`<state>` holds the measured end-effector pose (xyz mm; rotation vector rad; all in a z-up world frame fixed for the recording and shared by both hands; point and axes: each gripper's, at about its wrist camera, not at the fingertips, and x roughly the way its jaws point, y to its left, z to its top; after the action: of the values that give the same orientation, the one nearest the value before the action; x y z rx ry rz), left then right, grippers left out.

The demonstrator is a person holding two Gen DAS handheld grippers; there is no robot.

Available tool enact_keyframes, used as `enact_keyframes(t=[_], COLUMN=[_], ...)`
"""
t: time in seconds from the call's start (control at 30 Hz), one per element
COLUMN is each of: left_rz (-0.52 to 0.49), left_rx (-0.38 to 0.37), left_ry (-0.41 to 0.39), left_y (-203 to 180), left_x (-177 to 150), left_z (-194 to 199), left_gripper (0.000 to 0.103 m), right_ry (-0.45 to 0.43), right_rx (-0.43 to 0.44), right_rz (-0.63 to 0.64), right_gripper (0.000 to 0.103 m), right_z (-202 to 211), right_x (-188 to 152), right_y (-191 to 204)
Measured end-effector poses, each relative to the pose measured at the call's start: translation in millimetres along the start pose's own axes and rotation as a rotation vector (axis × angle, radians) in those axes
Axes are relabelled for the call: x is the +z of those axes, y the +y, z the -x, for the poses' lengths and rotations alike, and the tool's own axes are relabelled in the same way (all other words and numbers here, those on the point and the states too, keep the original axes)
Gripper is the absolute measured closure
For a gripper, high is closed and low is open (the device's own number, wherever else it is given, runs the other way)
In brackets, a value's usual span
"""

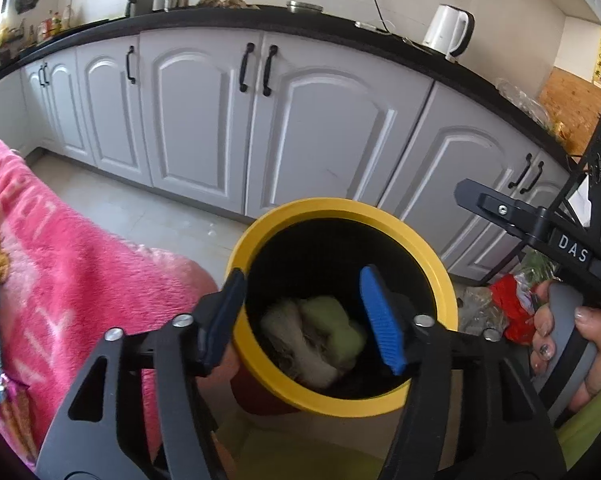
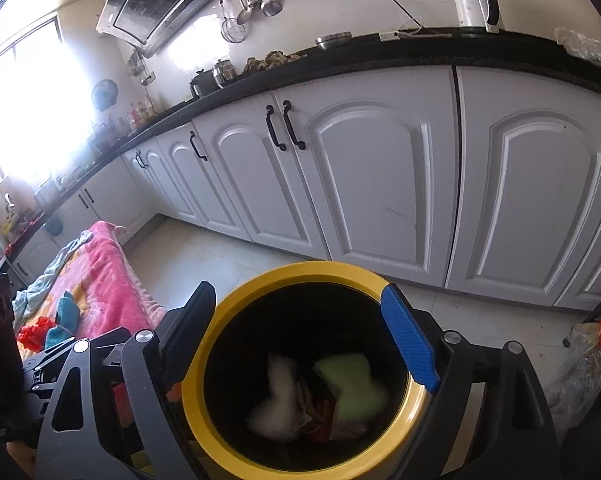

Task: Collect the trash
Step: 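Carry the foam net and green sponge over the yellow bin and release them, then move both tools back over the table toward the remaining wrappers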

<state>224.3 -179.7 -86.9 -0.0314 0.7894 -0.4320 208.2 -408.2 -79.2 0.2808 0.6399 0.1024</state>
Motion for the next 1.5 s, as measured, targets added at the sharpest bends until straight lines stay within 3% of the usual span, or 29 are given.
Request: enact_keyframes(t=[0.2, 0.27, 0.83, 1.5], left_rz=[0.049, 0.063, 0.183, 0.28], left_rx=[0.054, 0.066, 0.184, 0.311], left_ry=[-0.041, -0.058, -0.195, -0.327], left_y=[17.2, 23.7, 85.1, 140.9], left_x=[3.5, 3.8, -8.7, -31.6], left_z=[23.1, 32.3, 126.0, 208.4], left_gripper=[0.016, 0.011, 0.011, 0.011], right_ry=[-0.04, -0.058, -0.159, -0.145], right_rx=[0.01, 0.013, 0.089, 0.227], right_rz=[0.056, 0.083, 0.251, 0.412], right_gripper=[0.017, 0.016, 0.008, 0.007], right_z=[13.6, 19.9, 63.8, 83.1], right_x=[3.6, 4.0, 3.2, -20.0], right_y=[22.5, 32.1, 116.5, 206.5])
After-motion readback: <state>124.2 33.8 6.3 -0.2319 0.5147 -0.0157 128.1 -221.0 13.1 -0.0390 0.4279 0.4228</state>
